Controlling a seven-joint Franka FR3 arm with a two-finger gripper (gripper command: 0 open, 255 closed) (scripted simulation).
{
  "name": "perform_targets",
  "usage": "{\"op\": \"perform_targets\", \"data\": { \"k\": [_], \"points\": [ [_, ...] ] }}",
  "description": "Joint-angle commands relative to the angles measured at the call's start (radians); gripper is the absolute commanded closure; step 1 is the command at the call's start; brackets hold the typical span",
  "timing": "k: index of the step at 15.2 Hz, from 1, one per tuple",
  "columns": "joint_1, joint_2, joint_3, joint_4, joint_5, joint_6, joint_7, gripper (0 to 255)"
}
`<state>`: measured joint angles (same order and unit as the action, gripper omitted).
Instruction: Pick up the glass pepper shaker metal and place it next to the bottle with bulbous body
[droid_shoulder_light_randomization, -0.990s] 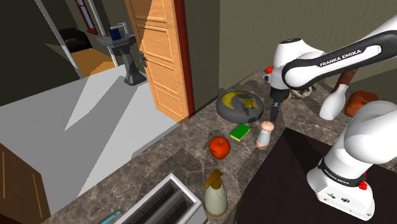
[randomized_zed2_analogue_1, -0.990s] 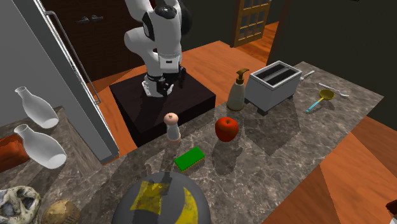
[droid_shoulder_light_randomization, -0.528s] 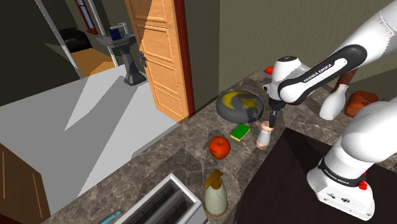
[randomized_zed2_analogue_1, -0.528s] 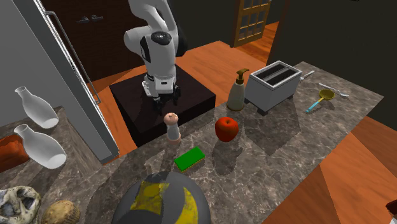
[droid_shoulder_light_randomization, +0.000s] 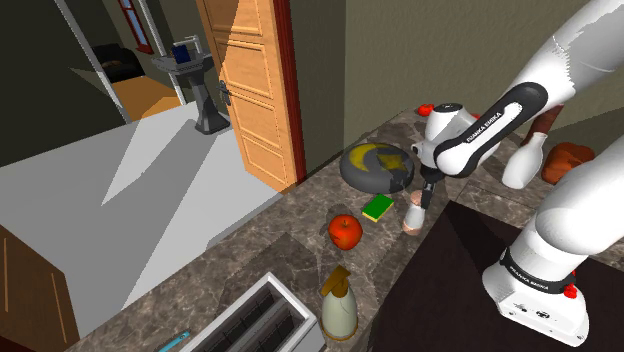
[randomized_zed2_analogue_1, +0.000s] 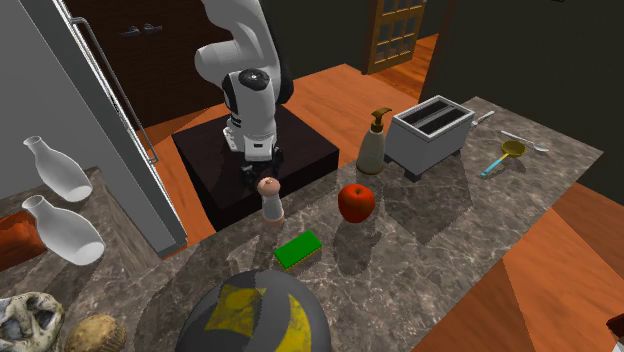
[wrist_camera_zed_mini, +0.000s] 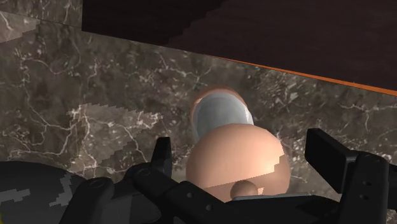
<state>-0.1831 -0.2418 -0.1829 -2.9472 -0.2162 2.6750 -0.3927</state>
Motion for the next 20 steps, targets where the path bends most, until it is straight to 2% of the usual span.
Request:
{"op": "perform_targets", "data": {
  "k": [1, 7, 8, 17, 20],
  "points": [
    [-0.002, 0.014, -0.001, -0.002, -0.002, 0.017, 0.0, 0],
    [-0.002, 0.014, -0.001, -0.002, -0.002, 0.017, 0.0, 0],
    [-0.002, 0.014, -0.001, -0.002, -0.002, 0.017, 0.0, 255],
    [-0.002, 0.014, -0.001, -0.002, -0.002, 0.017, 0.0, 255],
    [-0.001, -0.05, 0.001, 0.001, 0.002, -0.05, -0.005, 255]
  ]
}}
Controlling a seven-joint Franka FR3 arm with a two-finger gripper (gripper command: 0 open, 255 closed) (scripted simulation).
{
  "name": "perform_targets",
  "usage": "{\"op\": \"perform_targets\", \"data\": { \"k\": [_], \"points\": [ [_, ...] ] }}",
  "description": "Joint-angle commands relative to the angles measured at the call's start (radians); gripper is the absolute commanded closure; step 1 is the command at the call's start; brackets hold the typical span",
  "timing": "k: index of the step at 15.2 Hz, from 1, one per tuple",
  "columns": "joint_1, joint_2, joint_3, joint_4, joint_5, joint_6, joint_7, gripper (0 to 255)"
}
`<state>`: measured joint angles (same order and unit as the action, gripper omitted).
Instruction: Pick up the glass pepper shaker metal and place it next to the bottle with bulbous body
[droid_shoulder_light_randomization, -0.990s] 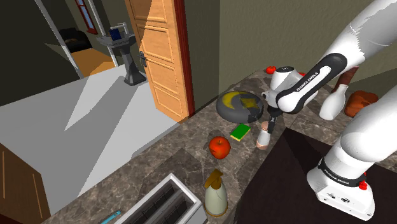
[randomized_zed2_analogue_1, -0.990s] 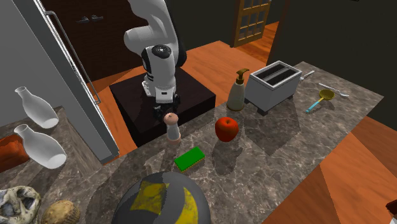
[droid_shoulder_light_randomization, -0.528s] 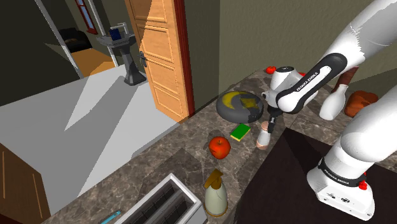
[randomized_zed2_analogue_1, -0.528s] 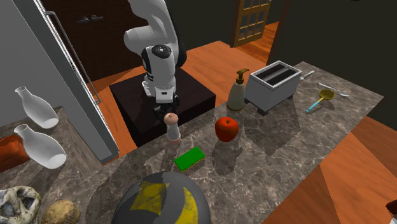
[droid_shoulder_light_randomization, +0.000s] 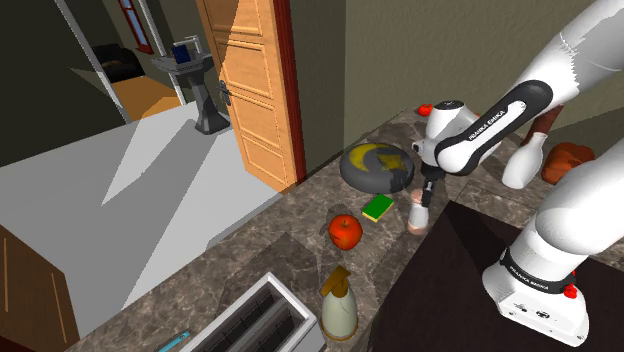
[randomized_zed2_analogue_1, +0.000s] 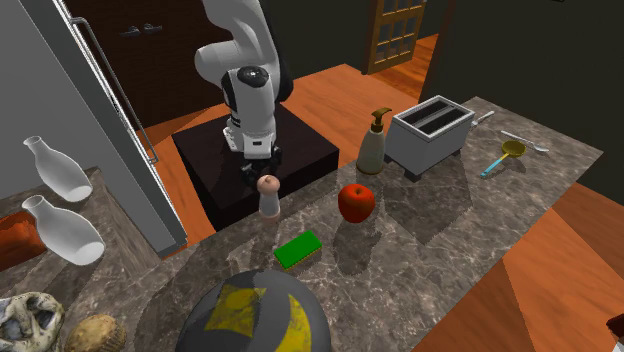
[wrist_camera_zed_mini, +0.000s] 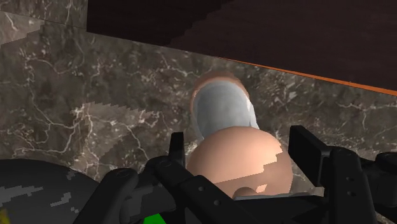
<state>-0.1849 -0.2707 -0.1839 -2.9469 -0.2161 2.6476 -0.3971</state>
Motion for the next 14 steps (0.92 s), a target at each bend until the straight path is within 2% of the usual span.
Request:
{"op": "perform_targets", "data": {
  "k": [1, 14],
  "points": [
    [0.001, -0.041, 0.002, 0.003, 0.004, -0.044, -0.002, 255],
    [0.007, -0.262, 0.017, 0.055, 0.027, -0.318, -0.019, 255]
  ]
}}
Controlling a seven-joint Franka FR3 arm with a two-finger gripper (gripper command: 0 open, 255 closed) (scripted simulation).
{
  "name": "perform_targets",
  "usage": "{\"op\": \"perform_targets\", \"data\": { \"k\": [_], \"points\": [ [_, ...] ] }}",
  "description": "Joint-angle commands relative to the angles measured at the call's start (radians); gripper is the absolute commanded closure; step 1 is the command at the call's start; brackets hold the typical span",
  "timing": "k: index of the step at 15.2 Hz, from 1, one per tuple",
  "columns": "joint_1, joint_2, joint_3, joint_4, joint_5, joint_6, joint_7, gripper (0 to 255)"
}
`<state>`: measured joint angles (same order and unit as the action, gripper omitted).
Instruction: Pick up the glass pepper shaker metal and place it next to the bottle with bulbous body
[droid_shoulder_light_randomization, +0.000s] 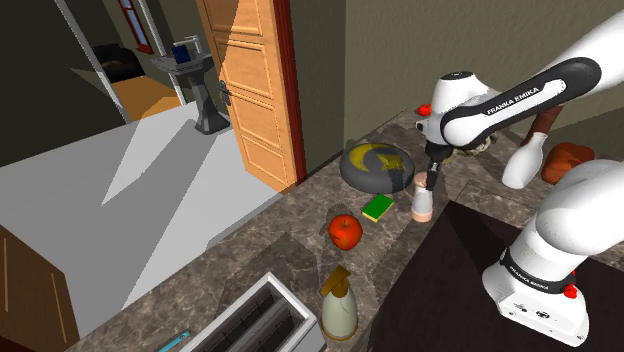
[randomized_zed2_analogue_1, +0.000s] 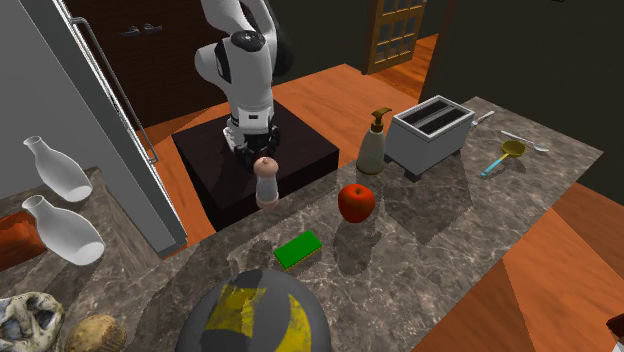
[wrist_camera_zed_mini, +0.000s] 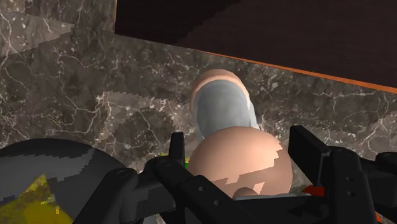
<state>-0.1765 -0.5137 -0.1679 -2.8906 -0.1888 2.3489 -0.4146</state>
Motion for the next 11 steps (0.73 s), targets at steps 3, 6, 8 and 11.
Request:
{"op": "perform_targets", "data": {
  "k": [3, 6, 8, 11],
  "points": [
    [0.0, -0.058, 0.005, 0.019, 0.006, -0.077, -0.005, 255],
    [0.002, -0.093, 0.009, 0.041, 0.011, -0.134, -0.008, 255],
    [0.003, -0.113, 0.012, 0.057, 0.015, -0.17, -0.01, 255],
    [0.004, -0.14, 0.016, 0.082, 0.02, -0.223, -0.013, 255]
  ]
}}
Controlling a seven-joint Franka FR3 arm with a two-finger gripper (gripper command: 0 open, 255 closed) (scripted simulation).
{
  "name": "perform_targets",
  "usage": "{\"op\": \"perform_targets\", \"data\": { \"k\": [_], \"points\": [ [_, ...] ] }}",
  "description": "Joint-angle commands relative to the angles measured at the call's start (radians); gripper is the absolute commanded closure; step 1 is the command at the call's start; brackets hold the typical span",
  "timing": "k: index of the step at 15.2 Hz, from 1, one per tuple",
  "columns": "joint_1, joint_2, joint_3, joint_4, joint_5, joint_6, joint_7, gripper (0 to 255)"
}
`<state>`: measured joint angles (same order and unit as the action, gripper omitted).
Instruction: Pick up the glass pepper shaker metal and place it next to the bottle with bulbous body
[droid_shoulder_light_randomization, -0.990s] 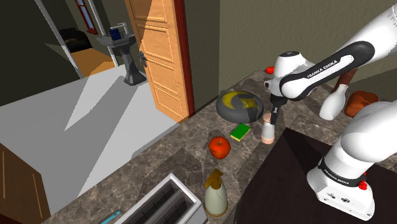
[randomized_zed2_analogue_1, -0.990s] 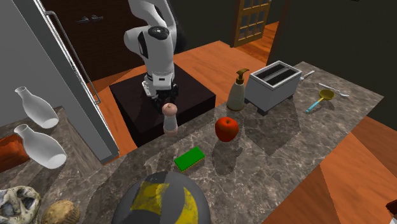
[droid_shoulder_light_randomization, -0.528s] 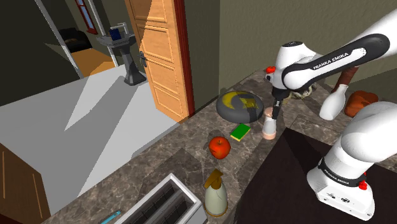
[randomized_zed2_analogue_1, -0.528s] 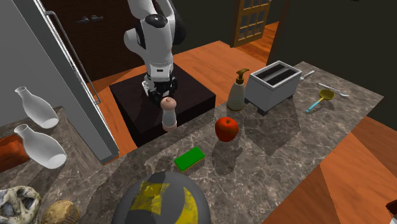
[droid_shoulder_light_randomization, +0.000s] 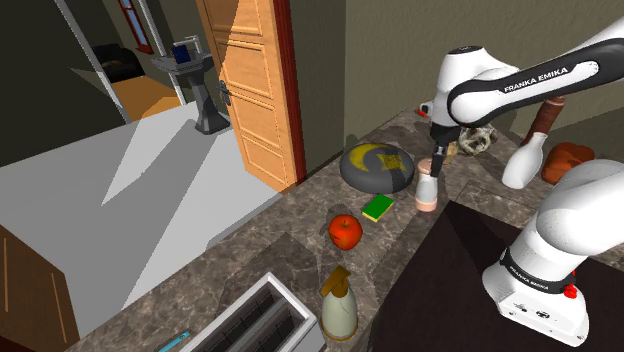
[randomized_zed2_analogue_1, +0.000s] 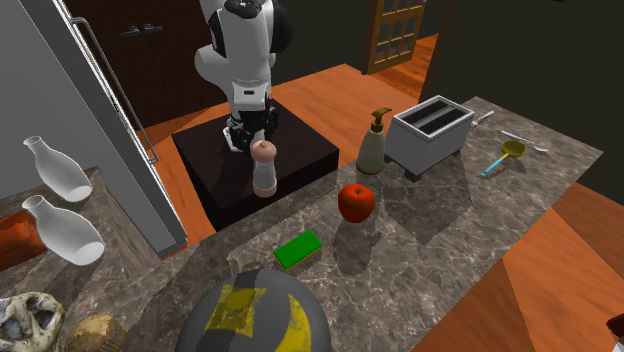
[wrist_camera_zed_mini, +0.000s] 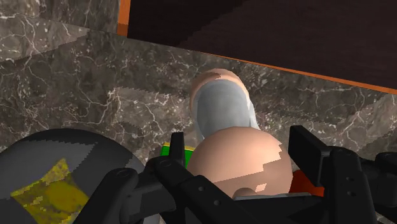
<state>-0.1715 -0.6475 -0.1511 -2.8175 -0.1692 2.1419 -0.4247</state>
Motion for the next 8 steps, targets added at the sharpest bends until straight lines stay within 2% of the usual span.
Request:
{"op": "perform_targets", "data": {
  "k": [1, 8],
  "points": [
    [0.0, -0.015, 0.001, 0.018, 0.002, -0.033, -0.004, 255],
    [0.004, -0.061, 0.011, 0.088, 0.014, -0.148, -0.01, 255]
  ]
}}
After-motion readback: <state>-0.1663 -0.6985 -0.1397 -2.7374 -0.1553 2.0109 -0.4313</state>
